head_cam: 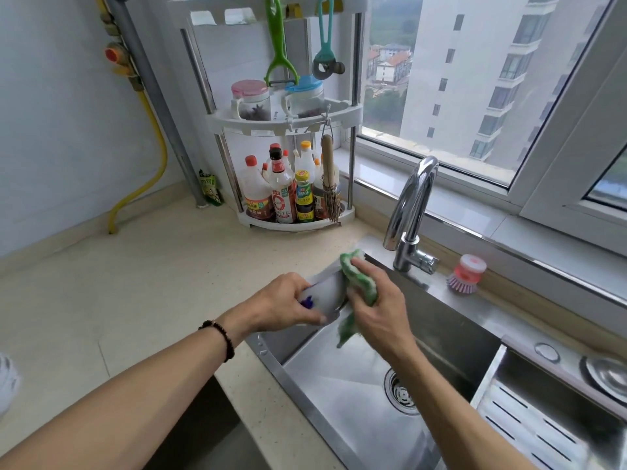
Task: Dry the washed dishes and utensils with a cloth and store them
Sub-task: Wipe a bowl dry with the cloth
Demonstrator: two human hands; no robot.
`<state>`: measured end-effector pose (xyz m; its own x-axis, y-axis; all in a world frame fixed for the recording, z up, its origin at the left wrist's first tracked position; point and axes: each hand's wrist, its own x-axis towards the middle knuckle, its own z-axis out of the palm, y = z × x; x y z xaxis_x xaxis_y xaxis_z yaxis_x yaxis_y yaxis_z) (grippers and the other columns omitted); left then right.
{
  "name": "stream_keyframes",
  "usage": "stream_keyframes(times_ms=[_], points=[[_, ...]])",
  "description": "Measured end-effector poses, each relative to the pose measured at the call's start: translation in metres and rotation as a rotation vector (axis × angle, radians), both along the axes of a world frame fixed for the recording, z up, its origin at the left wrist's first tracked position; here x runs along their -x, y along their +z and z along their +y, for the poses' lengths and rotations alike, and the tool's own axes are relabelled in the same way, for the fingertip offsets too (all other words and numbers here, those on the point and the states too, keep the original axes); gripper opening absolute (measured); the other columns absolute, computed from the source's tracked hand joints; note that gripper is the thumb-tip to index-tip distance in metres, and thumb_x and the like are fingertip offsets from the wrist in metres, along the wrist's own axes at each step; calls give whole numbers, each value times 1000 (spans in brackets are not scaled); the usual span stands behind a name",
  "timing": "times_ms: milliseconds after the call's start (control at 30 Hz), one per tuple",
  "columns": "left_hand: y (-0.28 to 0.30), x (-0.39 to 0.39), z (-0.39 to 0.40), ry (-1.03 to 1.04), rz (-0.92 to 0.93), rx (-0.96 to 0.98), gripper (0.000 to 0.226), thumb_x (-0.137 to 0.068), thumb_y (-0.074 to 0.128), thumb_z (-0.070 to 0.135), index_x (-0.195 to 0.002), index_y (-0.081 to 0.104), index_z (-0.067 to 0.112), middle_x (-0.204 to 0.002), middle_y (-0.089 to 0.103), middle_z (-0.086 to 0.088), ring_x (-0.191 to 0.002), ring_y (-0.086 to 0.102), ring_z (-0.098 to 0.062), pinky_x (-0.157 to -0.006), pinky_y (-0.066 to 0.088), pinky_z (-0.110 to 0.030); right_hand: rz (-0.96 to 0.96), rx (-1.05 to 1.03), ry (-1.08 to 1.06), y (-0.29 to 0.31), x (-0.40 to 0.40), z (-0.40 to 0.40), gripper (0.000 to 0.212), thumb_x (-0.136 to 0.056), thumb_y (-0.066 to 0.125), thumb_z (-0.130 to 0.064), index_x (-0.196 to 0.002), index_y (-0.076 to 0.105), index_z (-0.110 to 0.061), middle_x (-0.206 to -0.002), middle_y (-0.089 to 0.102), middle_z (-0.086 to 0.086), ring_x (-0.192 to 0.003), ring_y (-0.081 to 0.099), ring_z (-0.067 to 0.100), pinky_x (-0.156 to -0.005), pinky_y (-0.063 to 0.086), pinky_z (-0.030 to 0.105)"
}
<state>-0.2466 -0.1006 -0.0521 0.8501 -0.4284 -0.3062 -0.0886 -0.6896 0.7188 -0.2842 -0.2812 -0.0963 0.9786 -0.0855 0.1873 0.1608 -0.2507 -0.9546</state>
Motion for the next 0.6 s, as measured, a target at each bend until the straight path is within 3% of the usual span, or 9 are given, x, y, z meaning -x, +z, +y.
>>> stream_keyframes(times_ms=[100, 167, 200, 267, 333, 467, 533, 600], points=[[5, -1, -2, 83, 97, 180, 16, -82, 80, 15, -88, 73, 2, -74, 73, -1, -64, 65, -12, -57, 51, -23, 174, -268, 132, 10, -2, 22, 46, -92, 66, -29, -137, 57, -30, -153, 29, -18, -130, 43, 8, -100, 50, 35], [8, -2, 1, 122, 113, 224, 18, -81, 81, 12, -92, 74, 0, -82, 76, -7, -71, 69, -18, -64, 55, -28, 238, -391, 58, 16, -14, 20, 23, -95, 64, -33, -116, 73, -29, -152, 39, -12, -133, 44, 17, -103, 48, 45], [9, -2, 3, 135, 130, 248, 18, -80, 81, 10, -93, 74, 0, -84, 76, -9, -73, 70, -20, -66, 56, -30, 216, -366, 11, 16, -21, 17, 16, -94, 66, -38, -105, 76, -33, -146, 47, -6, -129, 49, 21, -102, 48, 52], [12, 2, 2, 149, 149, 287, 15, -81, 81, 8, -93, 74, 2, -82, 76, -9, -72, 71, -20, -64, 56, -28, 170, -266, -21, 14, -30, 11, 20, -91, 65, -44, -110, 71, -42, -135, 56, 1, -119, 59, 24, -100, 51, 54], [15, 6, -4, 169, 114, 298, 14, -82, 80, 9, -93, 74, 3, -80, 76, -6, -71, 71, -16, -62, 55, -24, 189, -280, -7, 18, -33, 19, 36, -93, 60, -44, -129, 59, -47, -137, 55, -2, -119, 60, 21, -103, 50, 50], [18, 3, -8, 229, 53, 317, 11, -83, 78, 7, -89, 71, 1, -78, 72, -5, -65, 69, -11, -58, 54, -21, 82, -217, 99, 21, -15, 46, 43, -95, 41, -55, -133, 57, -45, -151, 43, 1, -134, 47, 19, -111, 42, 45], [20, 6, -2, 228, 64, 323, 9, -83, 77, 4, -89, 71, 0, -79, 73, -5, -65, 70, -11, -59, 55, -22, 63, -205, 128, 16, -12, 44, 44, -104, 34, -52, -138, 57, -36, -143, 48, 1, -125, 52, 13, -101, 48, 35], [21, 11, -3, 208, 65, 319, 13, -81, 79, 6, -90, 72, -1, -79, 75, -5, -71, 72, -16, -61, 55, -24, 181, -329, 95, 17, -26, 34, 41, -105, 38, -49, -123, 67, -26, -112, 65, 9, -92, 68, 17, -73, 58, 31]])
